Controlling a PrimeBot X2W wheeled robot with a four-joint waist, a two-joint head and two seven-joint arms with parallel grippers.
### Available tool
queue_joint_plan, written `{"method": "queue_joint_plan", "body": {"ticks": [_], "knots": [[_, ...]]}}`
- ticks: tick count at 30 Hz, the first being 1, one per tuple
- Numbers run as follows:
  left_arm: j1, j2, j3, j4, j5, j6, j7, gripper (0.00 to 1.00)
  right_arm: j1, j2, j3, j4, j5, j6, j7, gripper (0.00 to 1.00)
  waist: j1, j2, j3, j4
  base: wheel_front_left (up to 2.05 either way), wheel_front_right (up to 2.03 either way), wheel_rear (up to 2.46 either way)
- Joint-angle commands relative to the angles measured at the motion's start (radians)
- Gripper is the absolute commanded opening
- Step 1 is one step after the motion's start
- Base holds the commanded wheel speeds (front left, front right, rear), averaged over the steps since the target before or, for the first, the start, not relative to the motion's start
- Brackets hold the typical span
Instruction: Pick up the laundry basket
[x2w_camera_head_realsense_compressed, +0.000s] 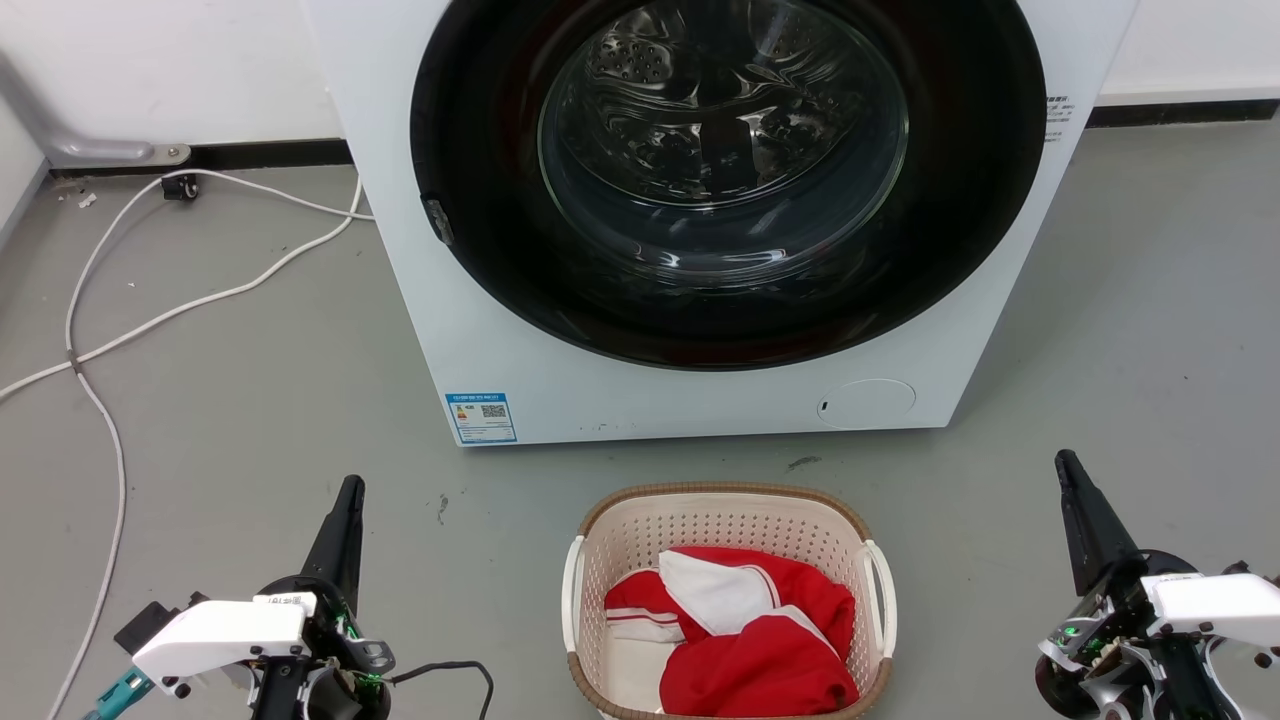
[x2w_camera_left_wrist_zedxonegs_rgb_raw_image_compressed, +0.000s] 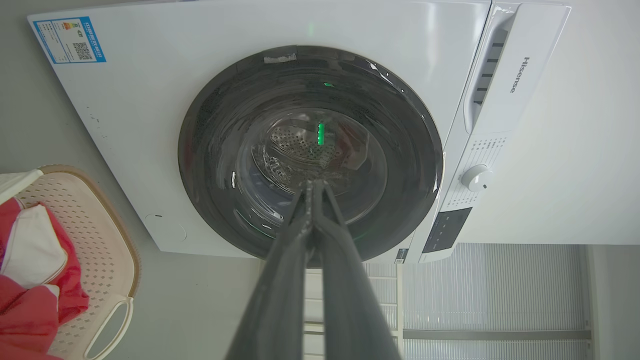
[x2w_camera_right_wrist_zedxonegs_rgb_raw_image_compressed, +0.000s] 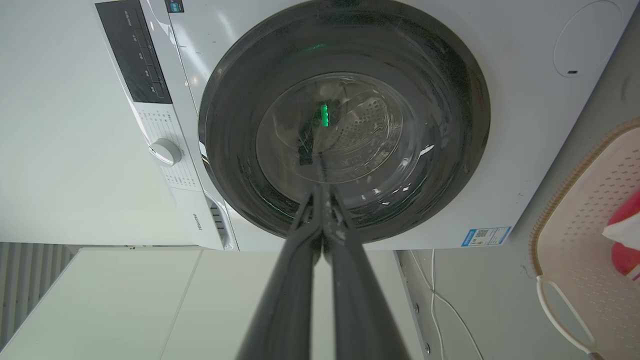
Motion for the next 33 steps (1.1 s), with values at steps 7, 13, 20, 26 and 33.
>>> {"method": "queue_joint_plan", "body": {"ticks": [7, 13, 20, 26, 33], "knots": [[-0.010, 0.000, 0.001, 0.000, 0.001, -0.003, 0.002, 0.00, -0.010, 0.002, 0.000, 0.000, 0.003, 0.000, 0.001, 0.00, 0.0000, 0.0000, 0.000, 0.000, 0.00, 0.00, 0.00], [-0.010, 0.000, 0.001, 0.000, 0.001, -0.003, 0.002, 0.00, -0.010, 0.002, 0.000, 0.000, 0.003, 0.000, 0.001, 0.00, 0.0000, 0.0000, 0.000, 0.000, 0.00, 0.00, 0.00], [0.008, -0.002, -0.002, 0.010, 0.000, 0.000, -0.002, 0.00, 0.009, 0.001, 0.001, 0.012, -0.001, 0.000, -0.001, 0.00, 0.0000, 0.0000, 0.000, 0.000, 0.00, 0.00, 0.00], [0.026, -0.004, -0.013, 0.007, 0.027, 0.000, -0.025, 1.00, 0.032, 0.003, 0.002, 0.017, -0.035, 0.000, -0.025, 1.00, 0.0000, 0.0000, 0.001, 0.000, 0.00, 0.00, 0.00], [0.026, -0.004, -0.018, -0.021, 0.149, 0.005, -0.060, 1.00, 0.044, 0.002, 0.001, -0.029, -0.183, 0.000, -0.059, 1.00, 0.0000, 0.0000, 0.002, 0.000, 0.00, 0.00, 0.00]]}}
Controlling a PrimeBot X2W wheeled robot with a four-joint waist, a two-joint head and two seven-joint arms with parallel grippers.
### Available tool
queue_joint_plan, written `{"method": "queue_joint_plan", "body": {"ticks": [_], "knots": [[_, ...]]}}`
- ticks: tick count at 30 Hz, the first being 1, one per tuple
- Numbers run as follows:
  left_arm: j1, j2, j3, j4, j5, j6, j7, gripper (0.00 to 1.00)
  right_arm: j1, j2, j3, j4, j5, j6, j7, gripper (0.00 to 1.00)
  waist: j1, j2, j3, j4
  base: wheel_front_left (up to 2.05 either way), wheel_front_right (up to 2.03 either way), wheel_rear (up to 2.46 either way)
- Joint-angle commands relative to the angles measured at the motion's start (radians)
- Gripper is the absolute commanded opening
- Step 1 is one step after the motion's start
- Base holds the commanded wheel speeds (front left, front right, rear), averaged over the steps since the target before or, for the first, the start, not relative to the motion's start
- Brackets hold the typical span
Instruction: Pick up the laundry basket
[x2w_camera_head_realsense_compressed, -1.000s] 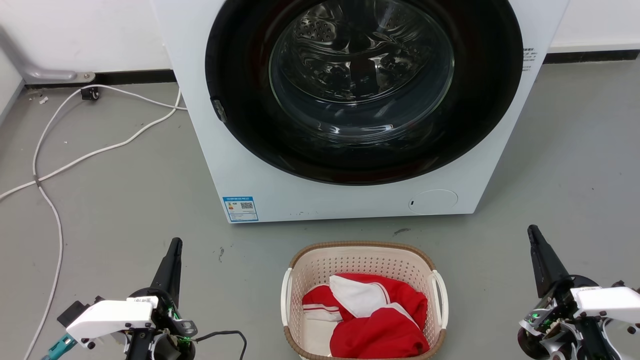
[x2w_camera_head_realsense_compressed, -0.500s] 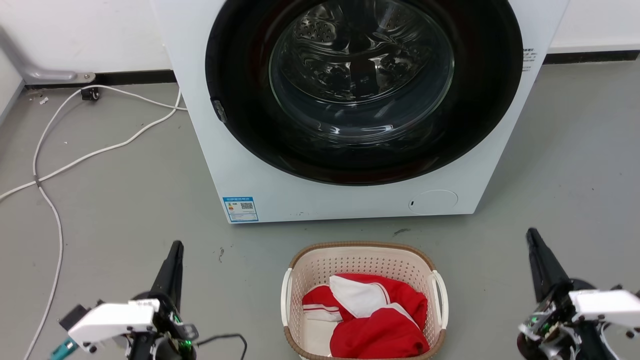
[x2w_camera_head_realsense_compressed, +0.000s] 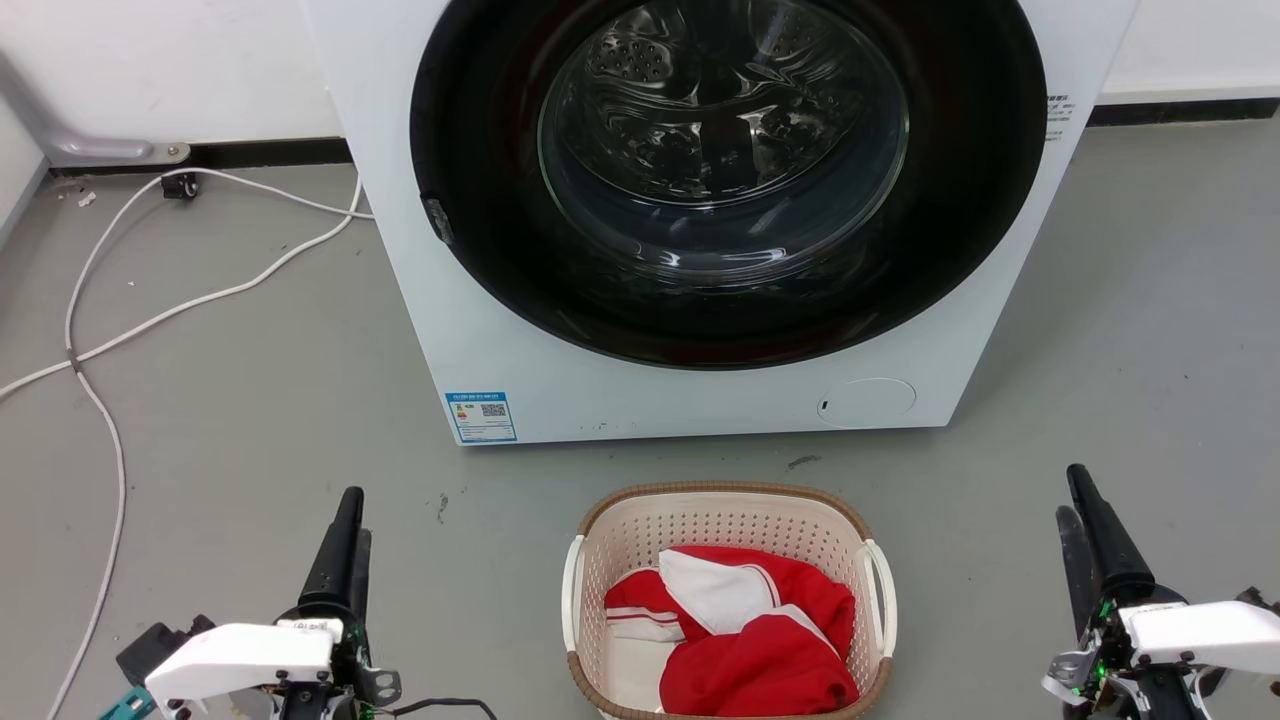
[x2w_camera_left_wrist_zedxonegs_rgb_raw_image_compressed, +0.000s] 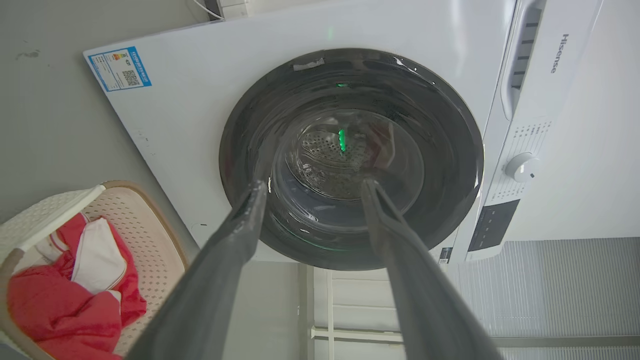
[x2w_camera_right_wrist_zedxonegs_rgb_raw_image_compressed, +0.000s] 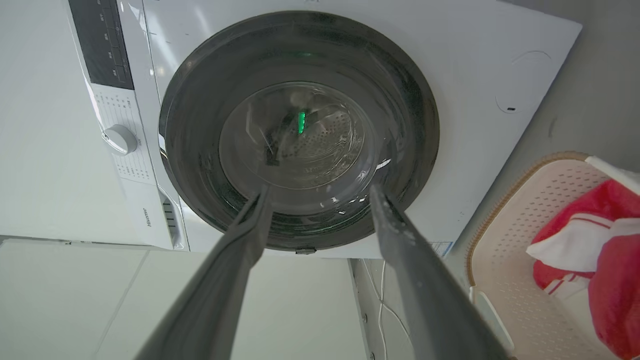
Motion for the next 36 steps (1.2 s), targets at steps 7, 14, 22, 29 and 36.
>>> {"method": "queue_joint_plan", "body": {"ticks": [7, 14, 22, 29, 36], "knots": [[-0.010, 0.004, -0.025, -0.053, 0.154, 0.027, -0.035, 1.00, 0.011, -0.003, 0.010, -0.064, -0.191, 0.000, -0.037, 1.00, 0.0000, 0.0000, 0.001, 0.000, 0.00, 0.00, 0.00], [-0.002, 0.005, -0.053, -0.079, 0.289, 0.055, -0.065, 1.00, 0.029, -0.003, 0.025, -0.094, -0.358, 0.000, -0.066, 1.00, 0.0000, 0.0000, 0.000, 0.000, 0.00, 0.00, 0.00], [0.006, 0.005, -0.083, -0.103, 0.424, 0.083, -0.096, 1.00, 0.046, -0.003, 0.039, -0.124, -0.525, 0.000, -0.097, 1.00, 0.0000, 0.0000, 0.000, 0.000, 0.00, 0.00, 0.00], [0.012, 0.006, -0.104, -0.119, 0.525, 0.097, -0.121, 1.00, 0.059, -0.003, 0.041, -0.148, -0.643, 0.000, -0.122, 1.00, 0.0000, 0.0000, 0.001, 0.000, 0.00, 0.00, 0.00], [0.016, 0.006, -0.121, -0.134, 0.622, 0.110, -0.145, 1.00, 0.067, -0.004, 0.056, -0.184, -0.740, 0.000, -0.146, 1.00, 0.0000, 0.0000, 0.001, -0.001, 0.00, 0.00, 0.00]]}}
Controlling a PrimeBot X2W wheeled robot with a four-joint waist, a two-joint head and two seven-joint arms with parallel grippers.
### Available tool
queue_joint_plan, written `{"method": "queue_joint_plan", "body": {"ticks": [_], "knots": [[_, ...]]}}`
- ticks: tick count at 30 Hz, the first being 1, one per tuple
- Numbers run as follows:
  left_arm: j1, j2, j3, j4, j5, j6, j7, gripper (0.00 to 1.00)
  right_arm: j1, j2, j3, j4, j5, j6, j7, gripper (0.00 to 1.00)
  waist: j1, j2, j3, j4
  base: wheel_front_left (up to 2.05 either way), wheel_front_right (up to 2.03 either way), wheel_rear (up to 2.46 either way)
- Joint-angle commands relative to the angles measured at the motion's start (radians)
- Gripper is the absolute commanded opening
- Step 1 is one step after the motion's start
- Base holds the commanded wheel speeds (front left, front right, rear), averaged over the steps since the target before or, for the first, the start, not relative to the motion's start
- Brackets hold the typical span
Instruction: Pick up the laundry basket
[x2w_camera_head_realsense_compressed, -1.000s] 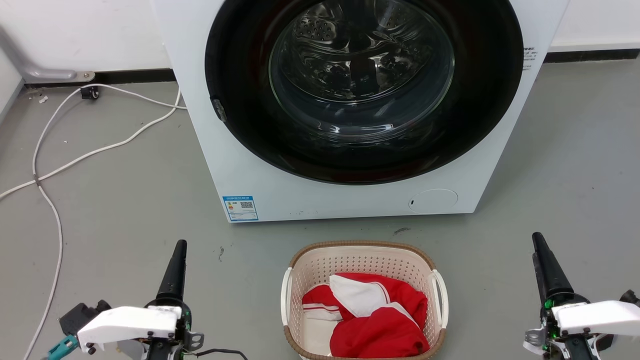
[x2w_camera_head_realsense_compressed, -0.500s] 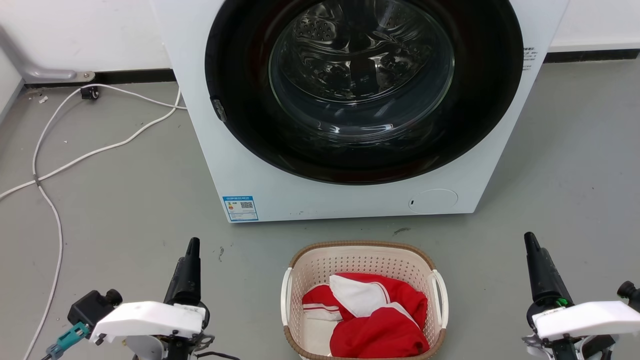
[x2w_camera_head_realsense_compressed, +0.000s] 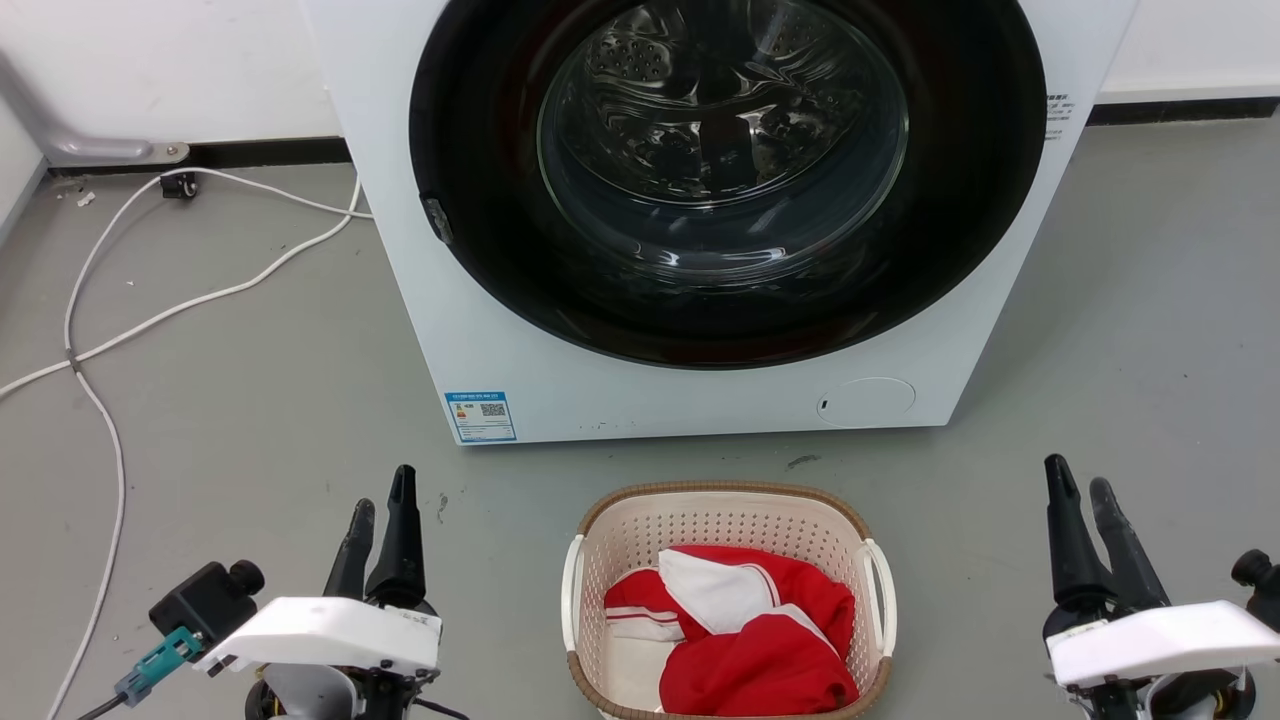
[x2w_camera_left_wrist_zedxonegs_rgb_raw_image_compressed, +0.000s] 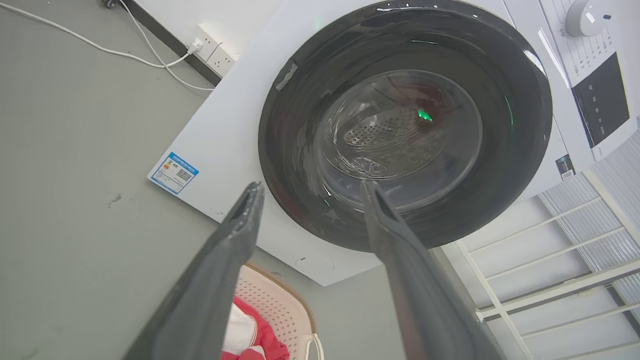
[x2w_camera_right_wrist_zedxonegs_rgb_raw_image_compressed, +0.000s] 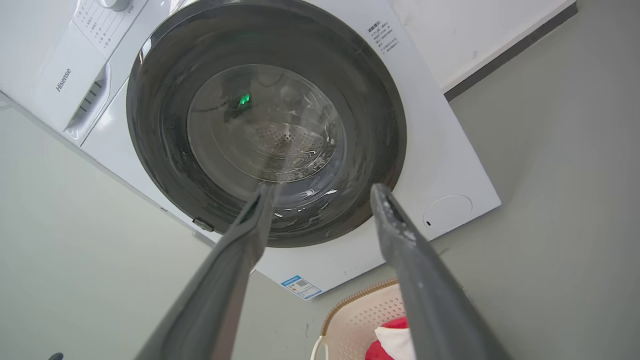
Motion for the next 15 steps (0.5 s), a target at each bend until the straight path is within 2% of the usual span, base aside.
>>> {"method": "queue_joint_plan", "body": {"ticks": [1, 15], "knots": [[0.000, 0.004, -0.005, -0.019, 0.033, 0.005, -0.011, 1.00, 0.004, -0.004, 0.005, -0.027, -0.035, 0.000, -0.010, 1.00, -0.0001, 0.0000, 0.000, 0.000, 0.00, 0.00, 0.00], [0.010, 0.005, -0.039, -0.040, 0.218, 0.033, -0.054, 1.00, 0.029, -0.004, 0.005, -0.058, -0.235, 0.000, -0.052, 1.00, -0.0001, 0.0000, -0.001, 0.000, 0.00, 0.00, 0.00]]}}
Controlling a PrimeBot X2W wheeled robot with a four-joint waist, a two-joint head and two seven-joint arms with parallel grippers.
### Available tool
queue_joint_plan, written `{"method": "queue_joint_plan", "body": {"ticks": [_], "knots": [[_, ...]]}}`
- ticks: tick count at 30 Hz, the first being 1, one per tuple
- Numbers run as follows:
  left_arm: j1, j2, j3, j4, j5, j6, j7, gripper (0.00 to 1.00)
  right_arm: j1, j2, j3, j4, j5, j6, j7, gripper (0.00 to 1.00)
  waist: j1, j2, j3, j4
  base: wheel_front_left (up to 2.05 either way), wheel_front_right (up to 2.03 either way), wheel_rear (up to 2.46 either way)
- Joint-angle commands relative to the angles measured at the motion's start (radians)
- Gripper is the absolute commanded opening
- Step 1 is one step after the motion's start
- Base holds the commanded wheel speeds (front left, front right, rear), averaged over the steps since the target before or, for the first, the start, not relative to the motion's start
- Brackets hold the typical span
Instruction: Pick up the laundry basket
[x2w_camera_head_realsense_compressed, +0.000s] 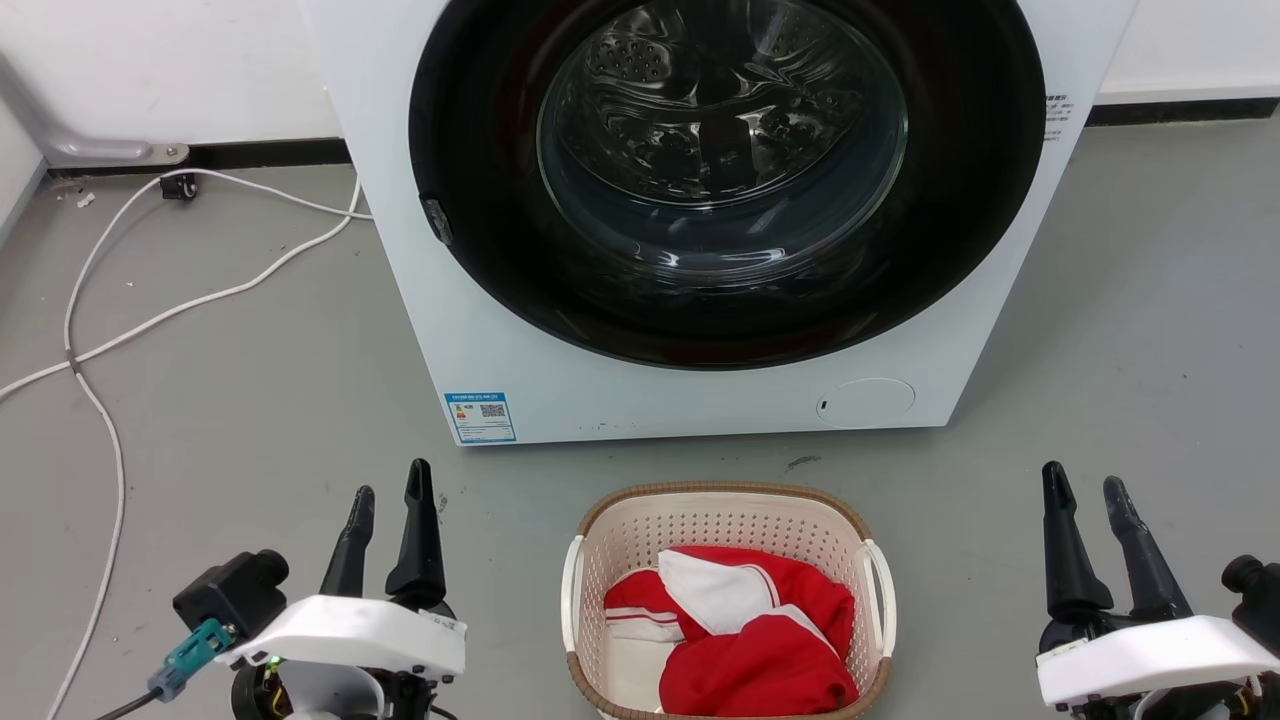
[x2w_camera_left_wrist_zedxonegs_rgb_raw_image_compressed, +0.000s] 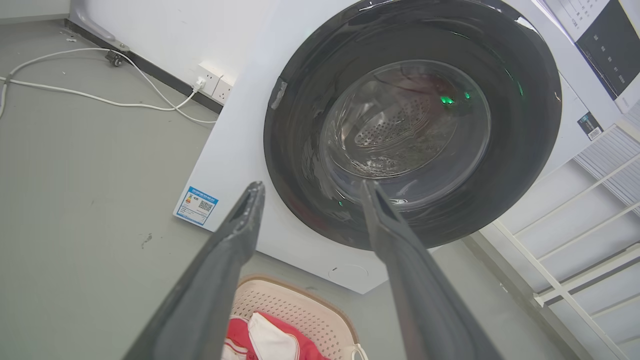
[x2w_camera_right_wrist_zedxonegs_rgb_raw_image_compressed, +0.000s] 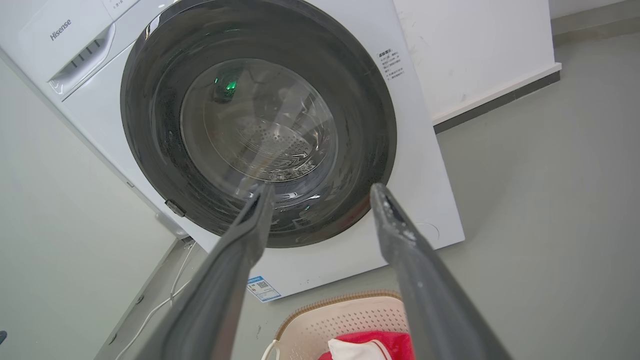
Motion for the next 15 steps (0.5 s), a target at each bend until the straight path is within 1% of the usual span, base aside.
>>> {"method": "queue_joint_plan", "body": {"ticks": [1, 15], "knots": [[0.006, 0.004, -0.005, -0.015, 0.030, 0.004, -0.010, 1.00, 0.002, -0.004, -0.002, -0.016, -0.035, 0.000, -0.011, 1.00, -0.0001, -0.0001, 0.000, 0.000, 0.00, 0.00, 0.00], [0.014, 0.005, -0.032, -0.019, 0.170, 0.019, -0.044, 1.00, 0.021, -0.004, 0.003, -0.053, -0.186, 0.000, -0.045, 1.00, -0.0001, -0.0001, 0.000, -0.001, 0.00, 0.00, 0.00]]}}
